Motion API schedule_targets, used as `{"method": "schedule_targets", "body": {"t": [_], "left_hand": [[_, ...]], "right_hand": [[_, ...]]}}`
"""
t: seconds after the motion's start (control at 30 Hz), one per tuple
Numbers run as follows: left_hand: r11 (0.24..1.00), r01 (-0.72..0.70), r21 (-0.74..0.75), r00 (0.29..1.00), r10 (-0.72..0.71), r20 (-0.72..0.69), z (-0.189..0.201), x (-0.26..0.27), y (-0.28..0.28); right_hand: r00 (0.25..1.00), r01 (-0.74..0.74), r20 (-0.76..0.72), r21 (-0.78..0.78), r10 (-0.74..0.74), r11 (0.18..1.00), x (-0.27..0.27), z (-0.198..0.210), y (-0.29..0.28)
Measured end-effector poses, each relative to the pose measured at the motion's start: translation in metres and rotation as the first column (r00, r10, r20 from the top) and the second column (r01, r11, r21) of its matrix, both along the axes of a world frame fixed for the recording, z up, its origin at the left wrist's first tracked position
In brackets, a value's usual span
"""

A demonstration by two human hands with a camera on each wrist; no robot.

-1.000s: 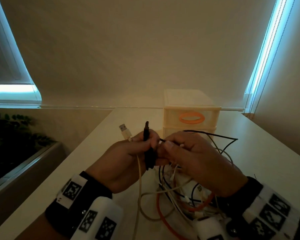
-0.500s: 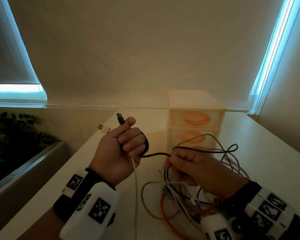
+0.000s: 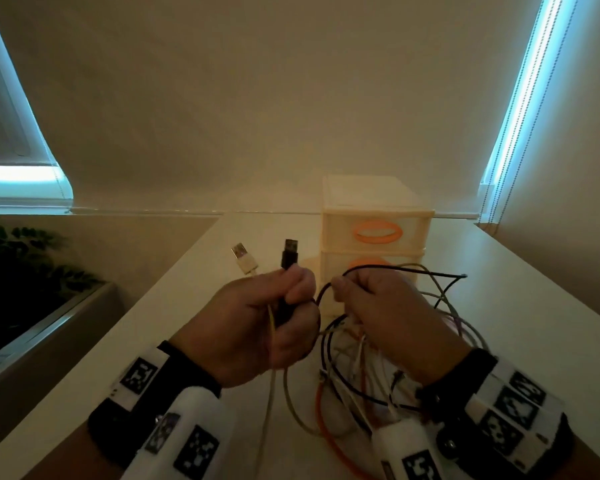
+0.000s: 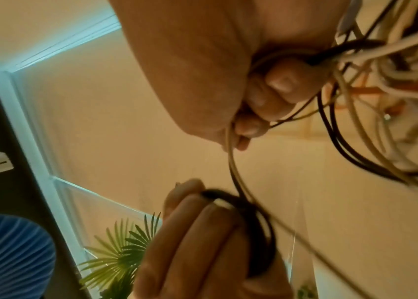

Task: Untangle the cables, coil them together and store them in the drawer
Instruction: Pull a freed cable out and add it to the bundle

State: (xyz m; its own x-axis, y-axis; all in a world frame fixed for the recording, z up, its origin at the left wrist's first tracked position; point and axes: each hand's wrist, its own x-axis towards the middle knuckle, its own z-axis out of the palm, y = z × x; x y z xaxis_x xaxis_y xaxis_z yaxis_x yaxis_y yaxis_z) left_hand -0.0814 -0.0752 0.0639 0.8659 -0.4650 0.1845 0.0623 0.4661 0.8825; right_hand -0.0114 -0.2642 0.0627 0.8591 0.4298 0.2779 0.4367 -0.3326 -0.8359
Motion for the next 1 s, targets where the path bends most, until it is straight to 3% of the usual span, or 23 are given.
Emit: {"method": "schedule_targets", "body": {"t": [0.1,0.3,0.4,0.5,0.6,0.7,0.77,0.9,1.0], "left_hand": [[0.977,-0.040,0.207,0.997,0.026,0.068,-0.002,-0.002,-0.006],[0.969,-0.147,0.201,0.987,0.130,0.094,-0.006,0.004,-0.005],[0.956,-0.204,0.209,0.976,0.182,0.120,-0.008,0.006,-0.007],[0.934,-0.278,0.224,0.958,0.252,0.136,-0.005,0.004,-0.007],[0.856,-0.454,0.247,0.888,0.412,0.203,-0.004,0.005,-0.007],[0.817,-0.558,0.143,0.828,0.537,0.162,-0.003,0.008,-0.007],[0.817,-0.577,-0.001,0.815,0.575,0.064,-0.001,0.010,-0.005],[0.797,-0.489,-0.353,0.872,0.443,-0.208,0.002,0.010,0.001],[0.772,-0.484,-0.412,0.875,0.418,-0.244,0.000,0.013,0.006]], "right_hand": [[0.989,-0.084,-0.097,0.223,0.108,0.971,-0.004,-0.004,0.001],[0.982,-0.190,0.061,0.270,0.180,0.944,-0.006,-0.009,0.005],[0.970,-0.244,0.065,0.354,0.236,0.903,-0.010,-0.011,0.007],[0.960,-0.280,0.095,0.312,0.264,0.908,-0.010,-0.010,0.004],[0.962,-0.206,0.214,0.147,0.173,0.967,-0.012,-0.007,0.001],[0.955,-0.180,0.250,0.056,0.160,0.982,-0.017,-0.010,0.004],[0.955,-0.215,0.203,-0.038,0.218,0.976,-0.017,-0.015,0.008],[0.957,-0.233,0.127,-0.204,0.262,0.951,-0.015,-0.021,0.012],[0.970,-0.150,0.161,-0.184,0.180,0.971,-0.014,-0.022,0.009]]}}
